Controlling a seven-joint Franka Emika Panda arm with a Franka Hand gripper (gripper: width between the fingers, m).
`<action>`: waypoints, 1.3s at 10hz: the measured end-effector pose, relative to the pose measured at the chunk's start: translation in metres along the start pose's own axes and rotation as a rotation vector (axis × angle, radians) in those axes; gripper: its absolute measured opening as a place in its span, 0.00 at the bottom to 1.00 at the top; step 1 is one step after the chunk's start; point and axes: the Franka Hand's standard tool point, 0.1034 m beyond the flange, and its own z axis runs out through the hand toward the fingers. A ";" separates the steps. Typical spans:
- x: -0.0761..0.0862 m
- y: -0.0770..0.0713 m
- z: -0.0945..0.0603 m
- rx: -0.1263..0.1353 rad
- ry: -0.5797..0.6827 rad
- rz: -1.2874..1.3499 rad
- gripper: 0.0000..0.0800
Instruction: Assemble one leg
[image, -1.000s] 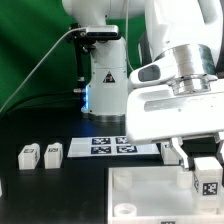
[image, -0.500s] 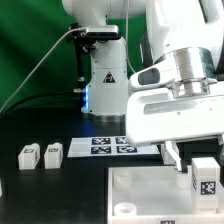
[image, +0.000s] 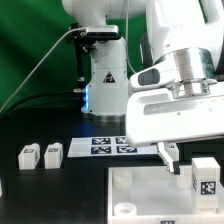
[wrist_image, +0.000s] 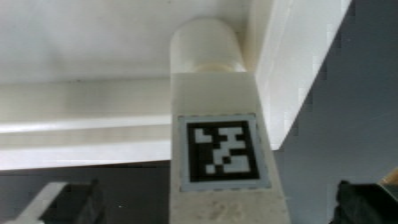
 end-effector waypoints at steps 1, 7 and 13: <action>0.000 0.000 0.000 0.000 0.000 0.000 0.81; 0.006 0.002 -0.001 0.010 -0.087 0.011 0.81; 0.010 -0.001 0.001 0.075 -0.668 0.044 0.81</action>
Offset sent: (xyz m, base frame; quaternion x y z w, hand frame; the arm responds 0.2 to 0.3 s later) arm 0.0000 0.0000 0.0000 0.0000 0.0000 0.0000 1.0000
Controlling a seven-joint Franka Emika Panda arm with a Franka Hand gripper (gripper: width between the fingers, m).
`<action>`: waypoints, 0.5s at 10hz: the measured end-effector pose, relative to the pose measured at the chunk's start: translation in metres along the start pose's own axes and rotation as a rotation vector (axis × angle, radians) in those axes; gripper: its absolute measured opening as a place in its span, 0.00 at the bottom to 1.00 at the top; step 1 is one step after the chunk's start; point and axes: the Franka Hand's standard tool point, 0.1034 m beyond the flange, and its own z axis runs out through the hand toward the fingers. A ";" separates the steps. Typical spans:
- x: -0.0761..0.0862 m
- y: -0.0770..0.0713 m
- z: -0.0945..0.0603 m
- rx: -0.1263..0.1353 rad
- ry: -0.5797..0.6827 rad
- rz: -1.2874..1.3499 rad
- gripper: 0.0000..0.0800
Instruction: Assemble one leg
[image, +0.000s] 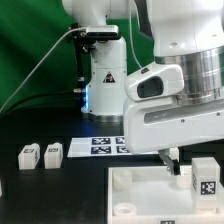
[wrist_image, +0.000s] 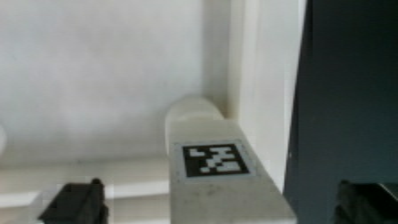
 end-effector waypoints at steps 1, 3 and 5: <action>0.007 0.000 -0.001 0.001 0.003 0.000 0.81; 0.008 0.000 -0.002 0.001 0.008 0.014 0.81; 0.012 0.001 -0.001 -0.001 0.035 0.014 0.81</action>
Offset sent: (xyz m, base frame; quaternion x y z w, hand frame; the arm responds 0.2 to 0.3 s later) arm 0.0051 0.0015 -0.0024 -0.0067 0.0621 -0.0028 0.9980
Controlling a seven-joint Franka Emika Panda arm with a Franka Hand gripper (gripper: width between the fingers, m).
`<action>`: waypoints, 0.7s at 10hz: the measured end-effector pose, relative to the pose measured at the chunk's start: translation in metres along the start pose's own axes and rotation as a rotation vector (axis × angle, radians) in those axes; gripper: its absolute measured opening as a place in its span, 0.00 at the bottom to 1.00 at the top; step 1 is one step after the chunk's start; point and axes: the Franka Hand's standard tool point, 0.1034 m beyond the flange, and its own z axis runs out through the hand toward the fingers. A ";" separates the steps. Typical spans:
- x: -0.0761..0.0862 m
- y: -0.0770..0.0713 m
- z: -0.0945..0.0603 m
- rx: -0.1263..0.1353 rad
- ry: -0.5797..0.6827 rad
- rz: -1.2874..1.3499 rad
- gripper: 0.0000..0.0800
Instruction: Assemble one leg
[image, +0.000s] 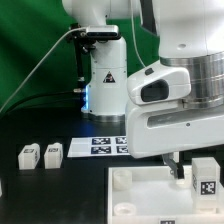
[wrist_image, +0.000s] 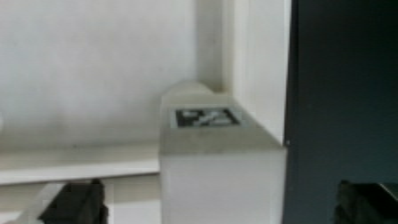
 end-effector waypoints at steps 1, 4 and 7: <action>0.000 0.000 0.000 0.000 0.000 0.013 0.66; 0.000 0.001 0.000 0.001 0.001 0.109 0.37; 0.005 0.003 0.000 0.004 0.031 0.442 0.37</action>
Offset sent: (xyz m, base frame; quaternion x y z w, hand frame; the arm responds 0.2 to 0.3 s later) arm 0.0000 0.0000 0.0000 0.0000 0.0000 0.0000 1.0000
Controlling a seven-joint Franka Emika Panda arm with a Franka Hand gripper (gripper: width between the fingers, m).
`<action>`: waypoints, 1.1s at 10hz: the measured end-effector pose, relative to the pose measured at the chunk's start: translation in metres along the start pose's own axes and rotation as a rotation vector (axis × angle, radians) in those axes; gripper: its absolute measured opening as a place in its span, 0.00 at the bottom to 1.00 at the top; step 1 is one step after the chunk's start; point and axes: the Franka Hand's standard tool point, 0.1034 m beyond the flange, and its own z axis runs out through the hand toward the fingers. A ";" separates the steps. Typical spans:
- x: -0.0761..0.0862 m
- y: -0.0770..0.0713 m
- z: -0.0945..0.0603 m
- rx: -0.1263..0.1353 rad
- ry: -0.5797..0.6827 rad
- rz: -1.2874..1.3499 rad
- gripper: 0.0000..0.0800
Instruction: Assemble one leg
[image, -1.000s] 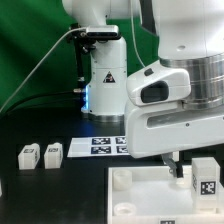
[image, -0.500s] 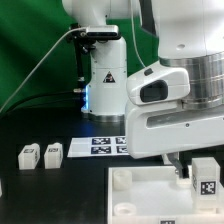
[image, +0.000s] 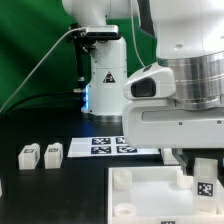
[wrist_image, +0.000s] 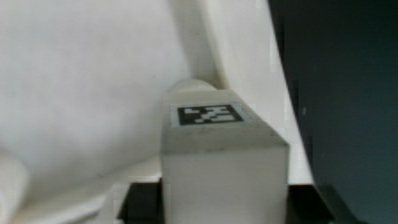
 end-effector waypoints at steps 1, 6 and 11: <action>0.002 0.000 0.000 0.008 0.007 0.099 0.37; 0.006 0.000 -0.001 0.045 -0.009 0.882 0.37; 0.003 -0.004 0.000 0.051 -0.015 1.092 0.37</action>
Offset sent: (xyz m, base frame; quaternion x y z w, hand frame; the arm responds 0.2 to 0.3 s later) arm 0.0063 0.0088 0.0044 0.0435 -0.0163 0.4730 0.8798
